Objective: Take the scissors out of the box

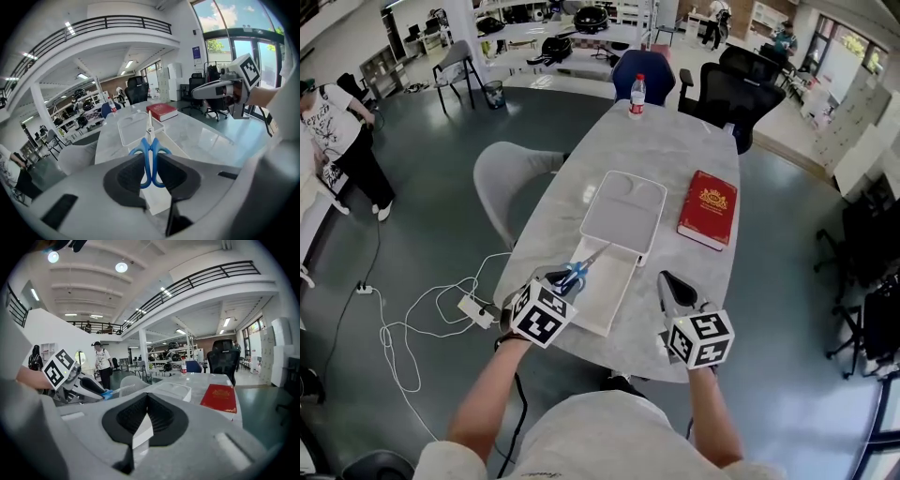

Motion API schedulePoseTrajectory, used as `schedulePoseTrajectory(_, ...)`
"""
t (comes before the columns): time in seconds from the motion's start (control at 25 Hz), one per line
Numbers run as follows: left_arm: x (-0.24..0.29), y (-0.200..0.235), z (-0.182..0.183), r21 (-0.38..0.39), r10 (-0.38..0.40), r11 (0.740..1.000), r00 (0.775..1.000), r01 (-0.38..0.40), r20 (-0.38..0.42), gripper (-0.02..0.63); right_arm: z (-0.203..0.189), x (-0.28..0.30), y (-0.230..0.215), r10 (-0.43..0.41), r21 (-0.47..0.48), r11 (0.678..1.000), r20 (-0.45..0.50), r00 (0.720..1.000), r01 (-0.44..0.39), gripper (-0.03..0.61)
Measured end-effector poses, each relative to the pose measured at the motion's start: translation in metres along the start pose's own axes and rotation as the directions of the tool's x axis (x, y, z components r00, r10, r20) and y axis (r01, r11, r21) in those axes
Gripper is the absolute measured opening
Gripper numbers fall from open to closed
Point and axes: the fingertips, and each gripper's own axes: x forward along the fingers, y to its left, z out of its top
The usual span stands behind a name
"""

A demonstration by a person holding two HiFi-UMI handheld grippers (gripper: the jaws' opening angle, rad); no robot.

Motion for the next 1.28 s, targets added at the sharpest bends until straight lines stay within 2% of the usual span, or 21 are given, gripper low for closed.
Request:
schedulePoseTrajectory(0.2,-0.025,0.004,0.011,-0.033,0.031,0.999,0.995,-0.028,0.094,0.083,0.011,-0.022,0.015,-0.031,-0.029,0.999,0.023,0.999,0.032,0.005)
schedulePoseTrajectory(0.36,-0.047,0.007,0.015,-0.063,0.064,0.997,0.983,-0.053,0.173,0.083,0.018,-0.038,0.027,-0.058,-0.048,0.997,0.045,0.997,0.06,0.005)
schedulePoseTrajectory(0.6,-0.083,0.008,0.012,-0.103,0.13,0.989,0.951,-0.104,0.282,0.083,0.029,-0.061,0.048,-0.085,-0.06,0.994,0.092,0.992,0.091,0.005)
schedulePoseTrajectory(0.8,-0.104,0.01,0.007,-0.199,0.167,0.975,0.912,-0.097,0.375,0.083,0.03,-0.074,0.057,-0.111,-0.052,0.992,0.115,0.987,0.118,0.005)
schedulePoseTrajectory(1.08,-0.13,0.012,-0.01,-0.283,0.221,0.954,0.872,-0.1,0.437,0.083,0.028,-0.089,0.07,-0.135,-0.041,0.989,0.138,0.981,0.142,0.005)
schedulePoseTrajectory(1.28,-0.135,0.009,-0.019,-0.297,0.232,0.95,0.866,-0.102,0.444,0.083,0.021,-0.097,0.074,-0.144,-0.033,0.988,0.146,0.979,0.151,0.005)
